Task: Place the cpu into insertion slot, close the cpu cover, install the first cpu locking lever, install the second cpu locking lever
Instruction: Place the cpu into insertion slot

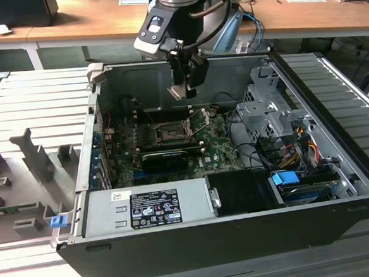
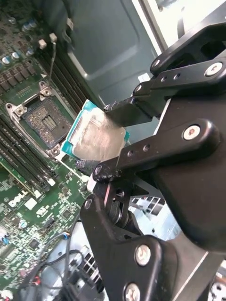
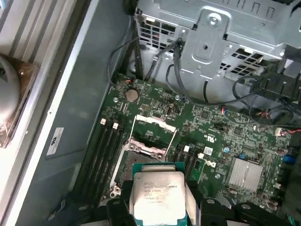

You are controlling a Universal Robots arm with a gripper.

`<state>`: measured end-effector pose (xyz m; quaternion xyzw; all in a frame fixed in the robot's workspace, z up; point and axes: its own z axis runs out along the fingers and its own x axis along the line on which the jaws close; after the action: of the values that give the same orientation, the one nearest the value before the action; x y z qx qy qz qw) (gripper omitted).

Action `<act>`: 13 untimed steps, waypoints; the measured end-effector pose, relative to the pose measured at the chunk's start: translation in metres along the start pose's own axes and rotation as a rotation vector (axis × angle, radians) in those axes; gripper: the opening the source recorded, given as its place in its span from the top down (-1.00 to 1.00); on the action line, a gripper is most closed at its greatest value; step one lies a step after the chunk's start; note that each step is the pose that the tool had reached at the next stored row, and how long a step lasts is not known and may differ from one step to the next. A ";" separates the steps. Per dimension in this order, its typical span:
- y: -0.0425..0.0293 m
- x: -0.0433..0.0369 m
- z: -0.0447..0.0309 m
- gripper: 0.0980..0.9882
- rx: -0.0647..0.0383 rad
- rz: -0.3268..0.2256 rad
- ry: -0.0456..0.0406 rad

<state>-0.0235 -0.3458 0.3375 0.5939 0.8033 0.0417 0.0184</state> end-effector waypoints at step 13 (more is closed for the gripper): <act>-0.0004 0.0000 0.0042 0.04 -0.004 0.212 -0.0208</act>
<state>-0.0235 -0.3457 0.3332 0.6759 0.7356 0.0387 0.0233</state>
